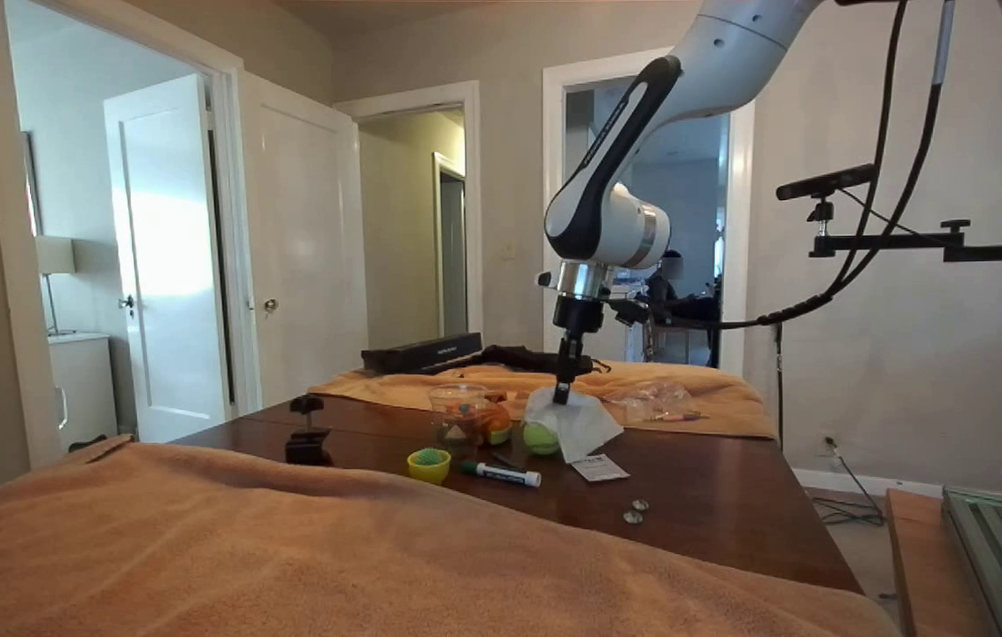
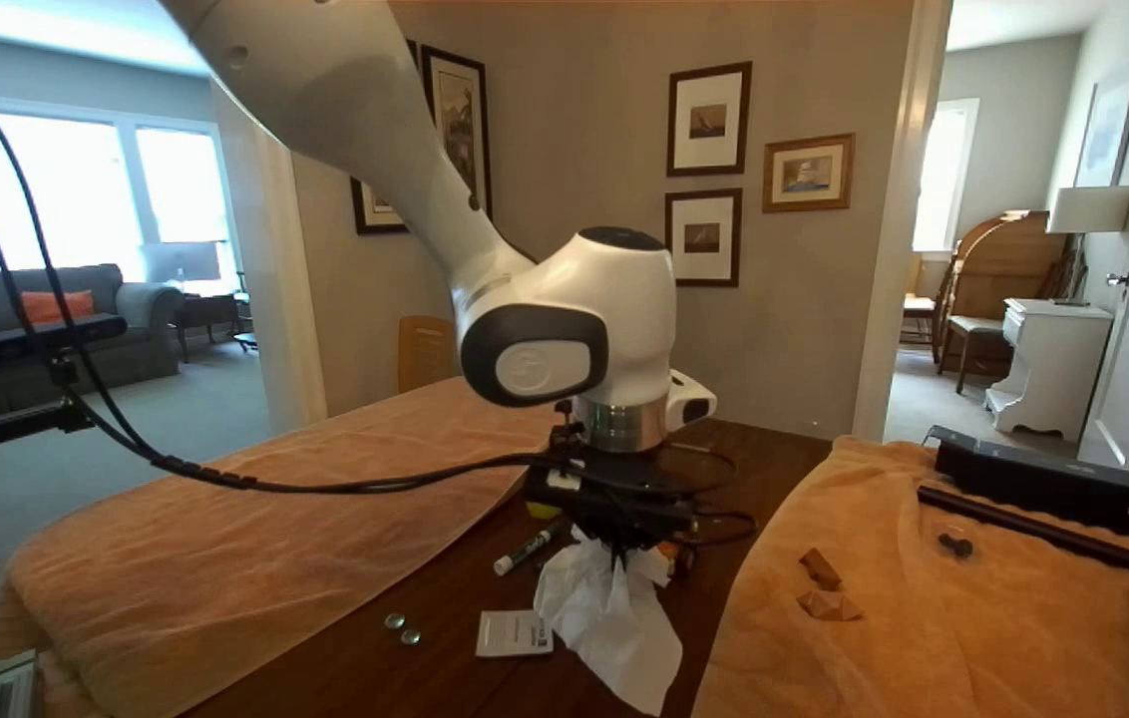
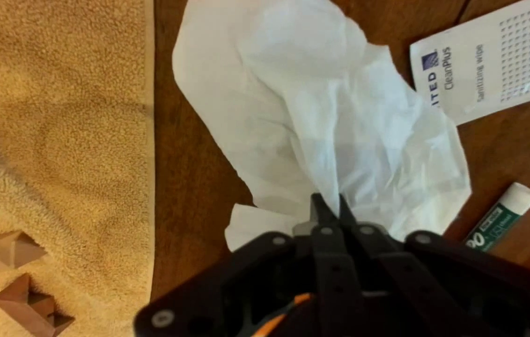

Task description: Use the paper towel to wipe the tennis ball

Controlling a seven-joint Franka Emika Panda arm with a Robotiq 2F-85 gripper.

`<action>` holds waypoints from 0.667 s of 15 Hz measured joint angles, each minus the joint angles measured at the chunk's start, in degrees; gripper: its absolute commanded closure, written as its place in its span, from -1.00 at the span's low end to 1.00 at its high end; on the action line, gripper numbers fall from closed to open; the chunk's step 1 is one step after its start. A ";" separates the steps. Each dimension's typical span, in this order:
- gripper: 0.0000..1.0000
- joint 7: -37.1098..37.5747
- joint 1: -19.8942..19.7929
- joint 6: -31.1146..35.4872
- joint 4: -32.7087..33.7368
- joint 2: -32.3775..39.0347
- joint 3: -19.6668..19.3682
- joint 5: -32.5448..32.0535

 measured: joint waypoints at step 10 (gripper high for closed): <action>0.99 -0.24 2.23 -6.08 -3.10 -6.41 0.48 0.29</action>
